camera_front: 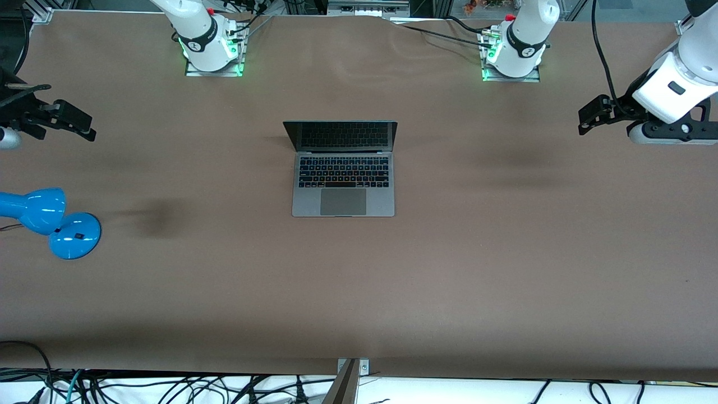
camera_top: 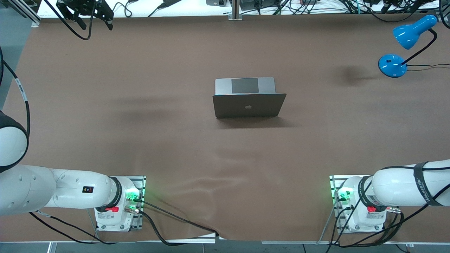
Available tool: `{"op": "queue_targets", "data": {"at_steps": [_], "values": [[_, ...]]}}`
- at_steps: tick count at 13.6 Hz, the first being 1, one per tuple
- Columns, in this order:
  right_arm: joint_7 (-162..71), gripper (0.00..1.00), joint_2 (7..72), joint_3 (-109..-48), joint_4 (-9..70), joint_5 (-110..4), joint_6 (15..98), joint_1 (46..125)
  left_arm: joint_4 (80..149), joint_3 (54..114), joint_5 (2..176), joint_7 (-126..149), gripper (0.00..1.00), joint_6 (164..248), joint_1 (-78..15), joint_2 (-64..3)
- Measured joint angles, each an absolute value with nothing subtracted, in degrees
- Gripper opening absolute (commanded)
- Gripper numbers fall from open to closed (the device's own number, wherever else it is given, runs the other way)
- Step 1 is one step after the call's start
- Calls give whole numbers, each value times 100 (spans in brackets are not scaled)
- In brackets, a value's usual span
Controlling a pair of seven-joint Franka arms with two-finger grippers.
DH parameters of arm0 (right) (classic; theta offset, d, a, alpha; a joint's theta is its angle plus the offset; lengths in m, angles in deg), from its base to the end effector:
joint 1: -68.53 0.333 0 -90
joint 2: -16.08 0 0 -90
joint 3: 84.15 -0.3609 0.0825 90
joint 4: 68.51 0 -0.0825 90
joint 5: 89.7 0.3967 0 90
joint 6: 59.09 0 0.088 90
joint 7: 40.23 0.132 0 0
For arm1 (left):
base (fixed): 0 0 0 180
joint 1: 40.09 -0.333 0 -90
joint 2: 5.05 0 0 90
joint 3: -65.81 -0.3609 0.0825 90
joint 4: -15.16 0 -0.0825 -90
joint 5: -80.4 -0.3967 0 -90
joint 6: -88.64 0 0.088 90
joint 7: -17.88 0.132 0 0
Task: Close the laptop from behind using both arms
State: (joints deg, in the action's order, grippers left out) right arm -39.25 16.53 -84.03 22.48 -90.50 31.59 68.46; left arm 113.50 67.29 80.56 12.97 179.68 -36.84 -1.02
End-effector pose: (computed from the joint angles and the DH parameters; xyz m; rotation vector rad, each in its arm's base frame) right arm 0.5702 -0.0037 0.6326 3.1273 -0.0315 -0.0206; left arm 0.5371 -0.0453 0.6144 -3.1365 -0.0053 0.0894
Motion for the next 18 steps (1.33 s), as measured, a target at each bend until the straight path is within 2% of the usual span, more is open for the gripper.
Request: {"op": "queue_targets", "data": {"at_steps": [12,18], "values": [[-3925,100,1656,-8403,2248,-9050,3157,6846,11216,6712,8056,1176,100,17925,-3710,-144],[-3925,100,1669,-8403,2248,-9094,3163,6847,11072,6737,8058,1171,100,17953,-3698,-633]]}}
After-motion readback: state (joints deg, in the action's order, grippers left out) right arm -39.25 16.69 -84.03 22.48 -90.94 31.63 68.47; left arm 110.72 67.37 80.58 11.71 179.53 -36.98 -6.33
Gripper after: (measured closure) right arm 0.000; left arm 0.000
